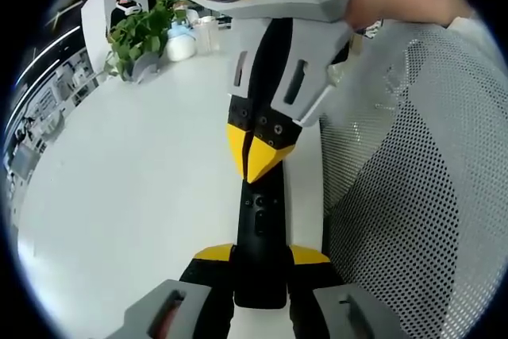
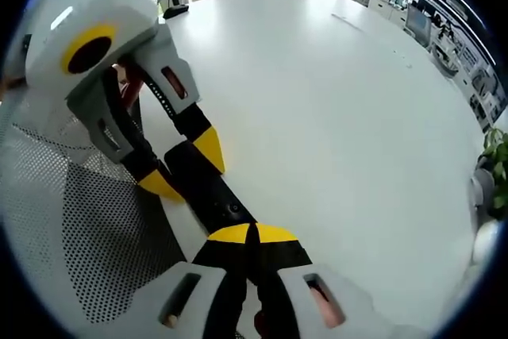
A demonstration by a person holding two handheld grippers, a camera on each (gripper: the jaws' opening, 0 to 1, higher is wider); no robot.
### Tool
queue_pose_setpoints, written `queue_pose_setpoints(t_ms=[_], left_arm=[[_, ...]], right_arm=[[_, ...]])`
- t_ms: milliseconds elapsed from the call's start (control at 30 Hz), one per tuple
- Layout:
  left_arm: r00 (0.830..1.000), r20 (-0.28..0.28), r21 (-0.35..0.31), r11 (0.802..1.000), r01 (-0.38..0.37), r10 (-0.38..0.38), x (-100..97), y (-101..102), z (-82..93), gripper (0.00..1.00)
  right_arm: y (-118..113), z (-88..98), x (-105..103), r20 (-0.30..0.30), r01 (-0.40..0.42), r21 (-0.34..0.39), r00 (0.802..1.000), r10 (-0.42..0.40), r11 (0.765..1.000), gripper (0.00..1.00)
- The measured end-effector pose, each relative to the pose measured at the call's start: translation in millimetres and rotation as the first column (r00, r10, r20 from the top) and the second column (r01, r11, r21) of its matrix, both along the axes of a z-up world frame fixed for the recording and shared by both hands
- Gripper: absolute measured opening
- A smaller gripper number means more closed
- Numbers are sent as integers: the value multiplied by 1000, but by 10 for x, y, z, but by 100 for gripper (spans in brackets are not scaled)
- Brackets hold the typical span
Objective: Press the specified remote control buttons in sequence, fully releasing each button before pressing the next.
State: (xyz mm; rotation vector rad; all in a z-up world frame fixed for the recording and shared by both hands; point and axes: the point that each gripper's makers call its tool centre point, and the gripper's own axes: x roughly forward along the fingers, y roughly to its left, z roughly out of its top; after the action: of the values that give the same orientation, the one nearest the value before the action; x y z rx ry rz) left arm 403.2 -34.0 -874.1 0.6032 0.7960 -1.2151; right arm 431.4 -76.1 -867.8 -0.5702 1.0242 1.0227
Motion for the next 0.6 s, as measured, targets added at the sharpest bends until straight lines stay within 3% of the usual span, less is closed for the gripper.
queue_pose_setpoints(t_ms=[100,400,600], left_arm=[[1000,0,0,1000,-1,1,0,0,0,24],[1000,0,-1,1000,-1,1,2,-3,2,24],[1000,0,-2,1000,-2,2,3,-6,3,24]], right_arm=[[-5,0,-4,-5,7,16,1000,-7,1000,0],[19,6,-29,71,-110,17,992,108,994,0],[17,4,-17,56,-87,26,995,86,996,0]])
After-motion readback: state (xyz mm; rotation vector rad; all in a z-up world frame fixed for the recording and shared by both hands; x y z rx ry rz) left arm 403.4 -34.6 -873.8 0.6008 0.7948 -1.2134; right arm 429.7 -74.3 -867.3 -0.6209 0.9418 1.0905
